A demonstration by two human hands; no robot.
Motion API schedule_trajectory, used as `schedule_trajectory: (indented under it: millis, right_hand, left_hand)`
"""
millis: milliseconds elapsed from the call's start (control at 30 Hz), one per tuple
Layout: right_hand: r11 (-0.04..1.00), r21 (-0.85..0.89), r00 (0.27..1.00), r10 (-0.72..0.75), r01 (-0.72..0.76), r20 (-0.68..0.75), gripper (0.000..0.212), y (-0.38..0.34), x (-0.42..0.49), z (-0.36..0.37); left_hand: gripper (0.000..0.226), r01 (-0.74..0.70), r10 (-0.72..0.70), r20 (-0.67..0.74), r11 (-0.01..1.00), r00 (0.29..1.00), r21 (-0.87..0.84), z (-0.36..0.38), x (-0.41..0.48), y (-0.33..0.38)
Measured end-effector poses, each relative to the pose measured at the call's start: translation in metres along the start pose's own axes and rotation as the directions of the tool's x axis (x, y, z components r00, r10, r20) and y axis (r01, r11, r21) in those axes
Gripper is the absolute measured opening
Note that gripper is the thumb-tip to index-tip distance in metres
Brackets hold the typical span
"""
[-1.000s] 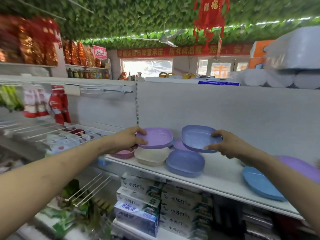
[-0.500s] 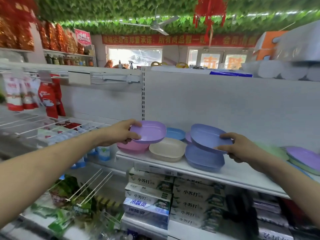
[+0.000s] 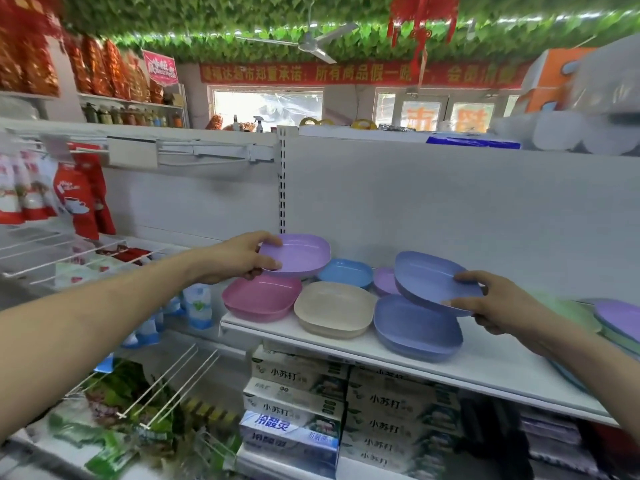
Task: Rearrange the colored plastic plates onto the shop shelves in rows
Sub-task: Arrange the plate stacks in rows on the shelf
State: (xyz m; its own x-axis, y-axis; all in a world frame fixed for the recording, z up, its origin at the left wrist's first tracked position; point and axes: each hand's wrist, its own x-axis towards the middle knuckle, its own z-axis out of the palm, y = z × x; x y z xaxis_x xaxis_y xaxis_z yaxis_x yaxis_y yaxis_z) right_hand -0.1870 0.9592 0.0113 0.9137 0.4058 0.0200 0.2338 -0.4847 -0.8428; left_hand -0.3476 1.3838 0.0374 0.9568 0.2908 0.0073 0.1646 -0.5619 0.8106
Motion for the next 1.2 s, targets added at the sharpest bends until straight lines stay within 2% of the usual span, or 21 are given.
schedule_trajectory:
  millis: [233, 400, 600, 700, 900, 1200]
  right_hand:
    - [0.990, -0.081, 0.992, 0.108, -0.113, -0.064, 0.067, 0.010, -0.015, 0.002]
    - [0.964, -0.241, 0.992, 0.100, -0.116, -0.079, 0.073, -0.002, -0.025, 0.017]
    - [0.930, -0.360, 0.998, 0.065, -0.071, -0.027, 0.096, -0.009, -0.024, 0.028]
    - [0.885, -0.460, 0.997, 0.072, -0.070, -0.013, 0.097, -0.013, -0.021, 0.030]
    - [0.761, -0.646, 0.977, 0.175, -0.058, 0.119, 0.098, -0.015, -0.016, 0.035]
    - [0.749, -0.662, 0.955, 0.221, -0.037, 0.196, 0.095, -0.012, -0.013, 0.031]
  left_hand:
    - [0.045, -0.093, 0.105, 0.105, 0.989, 0.989, -0.111, 0.035, 0.072, 0.024]
    - [0.045, -0.156, 0.174, 0.156, 0.980, 0.972, -0.125, 0.050, 0.098, 0.039]
    - [0.045, -0.195, 0.214, 0.202, 0.975, 0.956, -0.109, 0.051, 0.110, 0.042]
    - [0.047, -0.198, 0.215, 0.204, 0.975, 0.955, -0.101, 0.050, 0.114, 0.042]
    - [0.049, -0.211, 0.219, 0.217, 0.976, 0.951, -0.060, 0.045, 0.120, 0.045]
    - [0.048, -0.220, 0.215, 0.249, 0.975, 0.944, -0.006, 0.067, 0.130, 0.058]
